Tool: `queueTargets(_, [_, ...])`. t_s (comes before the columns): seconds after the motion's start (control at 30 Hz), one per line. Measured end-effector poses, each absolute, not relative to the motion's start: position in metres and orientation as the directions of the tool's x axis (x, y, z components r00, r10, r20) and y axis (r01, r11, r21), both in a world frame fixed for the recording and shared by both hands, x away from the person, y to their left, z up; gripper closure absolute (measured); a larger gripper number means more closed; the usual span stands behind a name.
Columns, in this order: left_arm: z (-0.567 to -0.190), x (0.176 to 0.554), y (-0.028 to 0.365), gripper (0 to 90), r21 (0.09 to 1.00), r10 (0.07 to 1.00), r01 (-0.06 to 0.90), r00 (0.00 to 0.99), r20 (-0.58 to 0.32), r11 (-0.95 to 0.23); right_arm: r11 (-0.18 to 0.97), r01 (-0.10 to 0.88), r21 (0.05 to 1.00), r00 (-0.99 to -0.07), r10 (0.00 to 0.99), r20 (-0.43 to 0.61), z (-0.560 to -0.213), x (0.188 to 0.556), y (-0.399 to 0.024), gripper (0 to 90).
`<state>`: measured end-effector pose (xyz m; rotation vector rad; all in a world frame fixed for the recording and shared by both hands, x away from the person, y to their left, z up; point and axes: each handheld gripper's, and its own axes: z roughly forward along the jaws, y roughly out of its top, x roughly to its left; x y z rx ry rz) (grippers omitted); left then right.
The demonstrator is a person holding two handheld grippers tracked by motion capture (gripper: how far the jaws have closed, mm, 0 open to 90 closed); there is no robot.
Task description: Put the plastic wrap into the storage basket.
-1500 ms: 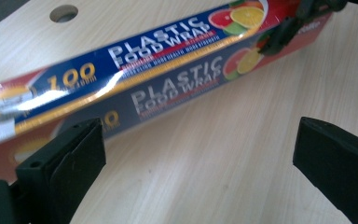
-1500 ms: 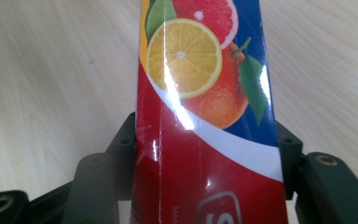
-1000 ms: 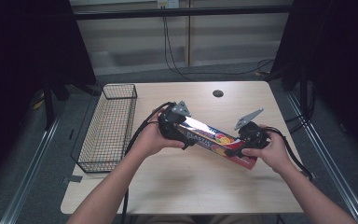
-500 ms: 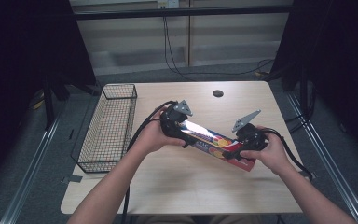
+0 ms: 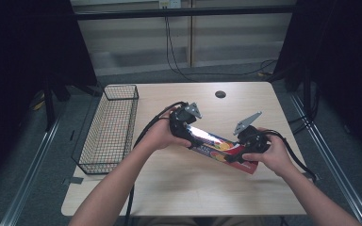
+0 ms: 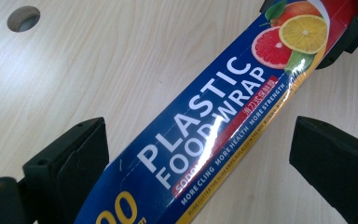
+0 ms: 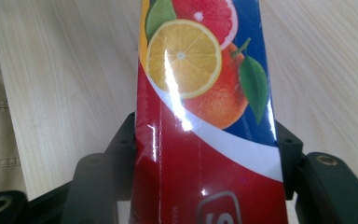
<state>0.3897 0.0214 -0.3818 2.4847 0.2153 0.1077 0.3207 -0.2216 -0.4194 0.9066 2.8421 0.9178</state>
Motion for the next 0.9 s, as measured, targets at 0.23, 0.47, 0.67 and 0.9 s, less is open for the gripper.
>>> queueTargets(0.23, [-0.386, 0.389, 0.013, 4.5, 0.576, 0.141, 0.100, 0.990, 0.027, -0.811, 0.664, 0.517, 0.540, -0.837, 0.525, 0.156, -0.418, 0.320, -0.220, 43.1])
queueTargets(0.47, [-0.387, 0.388, 0.003, 4.8, 0.540, 0.100, 0.066, 0.994, 0.034, -0.839, 0.674, 0.508, 0.536, -0.843, 0.516, 0.151, -0.417, 0.320, -0.219, 43.1])
queueTargets(0.67, [-0.393, 0.388, -0.005, 7.5, 0.485, 0.061, 0.041, 0.998, 0.026, -0.874, 0.672, 0.513, 0.534, -0.842, 0.514, 0.162, -0.416, 0.320, -0.219, 43.2])
queueTargets(0.9, [-0.397, 0.388, -0.011, 11.4, 0.429, 0.022, 0.009, 0.999, 0.025, -0.903, 0.680, 0.501, 0.535, -0.848, 0.508, 0.150, -0.414, 0.320, -0.220, 43.2])
